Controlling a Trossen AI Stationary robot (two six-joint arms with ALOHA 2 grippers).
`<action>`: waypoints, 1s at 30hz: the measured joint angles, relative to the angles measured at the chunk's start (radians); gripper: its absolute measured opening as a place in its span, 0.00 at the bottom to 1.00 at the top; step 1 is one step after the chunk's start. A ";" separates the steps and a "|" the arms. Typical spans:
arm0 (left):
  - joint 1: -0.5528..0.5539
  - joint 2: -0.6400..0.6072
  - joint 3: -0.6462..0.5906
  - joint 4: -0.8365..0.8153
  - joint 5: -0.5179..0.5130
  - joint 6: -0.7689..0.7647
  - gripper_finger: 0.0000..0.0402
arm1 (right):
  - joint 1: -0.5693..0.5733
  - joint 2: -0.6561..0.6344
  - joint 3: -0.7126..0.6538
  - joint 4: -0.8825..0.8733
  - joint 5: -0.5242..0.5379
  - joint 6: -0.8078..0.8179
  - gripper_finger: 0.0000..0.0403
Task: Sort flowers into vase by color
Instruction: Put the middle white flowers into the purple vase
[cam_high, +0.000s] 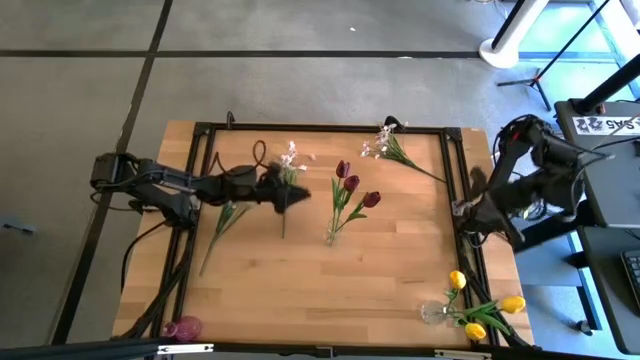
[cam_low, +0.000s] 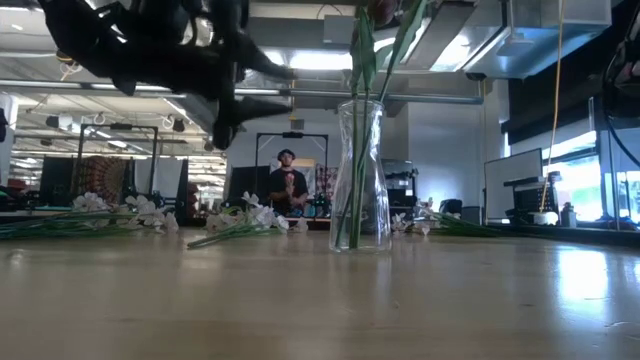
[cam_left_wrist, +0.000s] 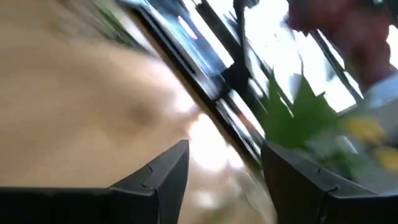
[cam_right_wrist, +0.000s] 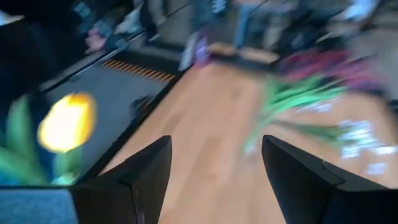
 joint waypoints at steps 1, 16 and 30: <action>0.006 0.000 0.000 -0.004 -0.062 -0.022 0.48 | 0.000 0.000 0.018 -0.007 0.045 -0.013 0.62; 0.143 0.009 0.120 -0.592 -0.436 -0.032 0.48 | 0.000 0.000 0.076 -0.069 0.551 -0.095 0.62; 0.181 0.335 0.354 -0.898 -0.394 -0.268 0.48 | 0.000 0.001 0.076 -0.052 0.627 -0.081 0.62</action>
